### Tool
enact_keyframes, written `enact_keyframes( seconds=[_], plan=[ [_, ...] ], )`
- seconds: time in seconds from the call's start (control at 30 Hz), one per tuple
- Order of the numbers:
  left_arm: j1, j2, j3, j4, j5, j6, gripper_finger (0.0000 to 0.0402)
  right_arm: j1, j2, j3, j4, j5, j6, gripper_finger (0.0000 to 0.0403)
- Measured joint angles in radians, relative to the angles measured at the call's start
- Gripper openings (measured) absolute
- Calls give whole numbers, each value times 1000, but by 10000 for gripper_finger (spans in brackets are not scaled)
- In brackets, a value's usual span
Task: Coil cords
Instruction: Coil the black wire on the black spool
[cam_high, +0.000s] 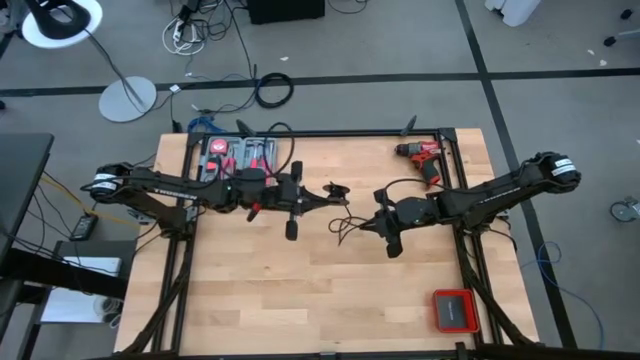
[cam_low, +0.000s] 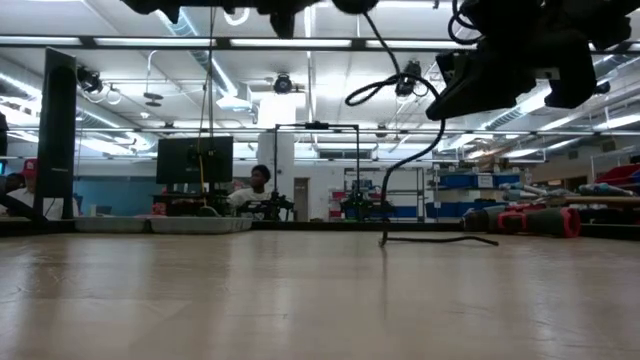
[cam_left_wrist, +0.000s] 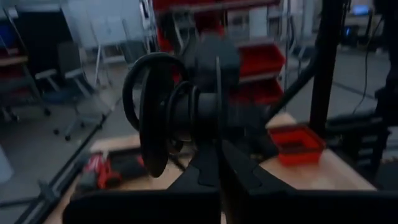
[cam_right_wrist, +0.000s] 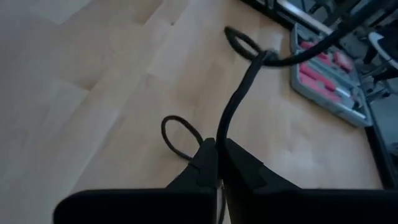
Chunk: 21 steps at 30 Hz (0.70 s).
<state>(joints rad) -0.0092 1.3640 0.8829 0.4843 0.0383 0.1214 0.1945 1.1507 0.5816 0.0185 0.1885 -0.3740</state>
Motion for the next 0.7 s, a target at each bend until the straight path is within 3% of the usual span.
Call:
enact_keyframes(
  seconds=[0.4, 0.7],
  plan=[
    [-6, 0, 0, 159, 19, 5, 0, -57, 176, 0, 223, -135, -51, 7],
    [-7, 1, 0, 239, 18, 69, 0, -74, 300, 0, 283, -274, -37, 7]
  ],
)
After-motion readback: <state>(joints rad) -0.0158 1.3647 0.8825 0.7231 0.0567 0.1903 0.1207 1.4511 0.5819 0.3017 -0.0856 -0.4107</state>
